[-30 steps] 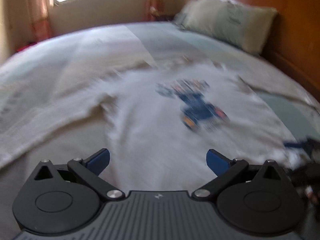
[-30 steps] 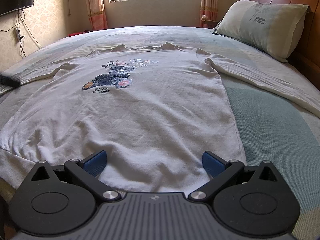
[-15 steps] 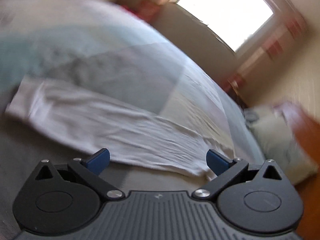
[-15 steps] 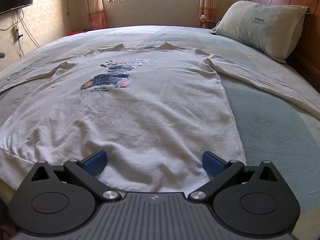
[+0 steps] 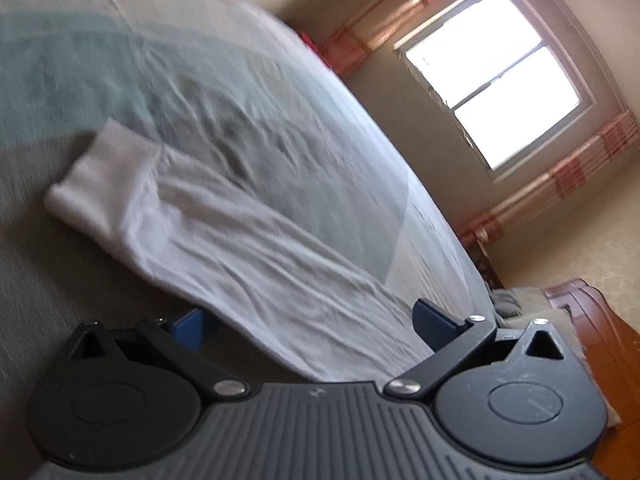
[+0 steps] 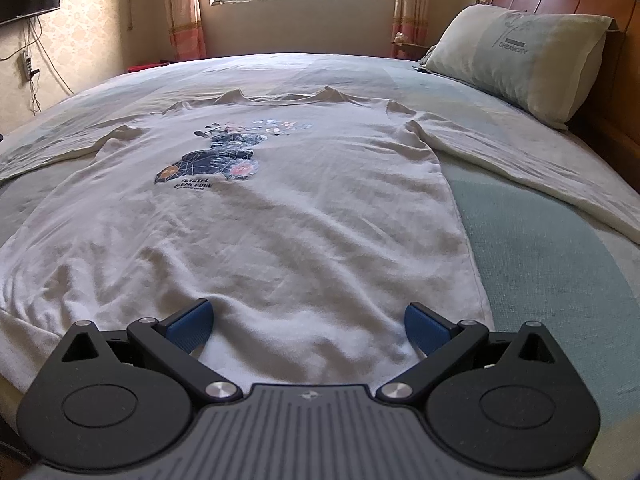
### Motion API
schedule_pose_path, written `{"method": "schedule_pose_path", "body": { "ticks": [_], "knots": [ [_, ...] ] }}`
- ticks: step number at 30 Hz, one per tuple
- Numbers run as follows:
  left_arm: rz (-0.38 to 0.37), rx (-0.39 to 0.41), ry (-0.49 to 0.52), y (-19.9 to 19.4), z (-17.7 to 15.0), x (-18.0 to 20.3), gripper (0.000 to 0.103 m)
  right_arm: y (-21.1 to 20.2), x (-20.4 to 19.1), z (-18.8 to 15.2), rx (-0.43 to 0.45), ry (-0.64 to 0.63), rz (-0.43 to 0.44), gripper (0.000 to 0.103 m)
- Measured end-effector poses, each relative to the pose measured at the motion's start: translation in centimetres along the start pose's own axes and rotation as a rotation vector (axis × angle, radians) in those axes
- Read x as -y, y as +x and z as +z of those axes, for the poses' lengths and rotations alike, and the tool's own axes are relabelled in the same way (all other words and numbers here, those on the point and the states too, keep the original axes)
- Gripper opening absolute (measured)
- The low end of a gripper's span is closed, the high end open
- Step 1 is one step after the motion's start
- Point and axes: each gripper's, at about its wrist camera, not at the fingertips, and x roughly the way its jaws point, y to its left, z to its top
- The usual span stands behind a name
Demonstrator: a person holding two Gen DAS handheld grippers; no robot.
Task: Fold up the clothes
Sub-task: 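Grasp the white sleeve cuff with the left tool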
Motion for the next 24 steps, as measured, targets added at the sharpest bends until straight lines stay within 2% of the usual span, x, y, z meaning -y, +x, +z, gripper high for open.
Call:
{"method": "schedule_pose_path", "body": {
  "ticks": [8,13,17,21,24],
  "knots": [
    [0.039,0.079,0.073,2.3,0.1,1.3,0.102,0.3,-0.2,0.1,0.012,0.004,-0.013,0.103],
    [0.121,0.181,0.032,3.6,-0.6,2.5,0.102,0.3,-0.2,0.1,0.014,0.005,-0.020,0.103],
    [0.155,0.228,0.093,4.0,-1.4,3.2,0.102,0.3,-0.3,0.1,0.017,0.005,-0.022,0.103],
    [0.177,0.256,0.045,4.3,-0.6,3.1,0.102,0.3,-0.4,0.1,0.017,0.004,-0.023,0.103],
    [0.153,0.243,-0.002,4.4,0.3,3.2,0.102,0.3,-0.5,0.2,0.015,-0.004,-0.027,0.103]
  ]
}}
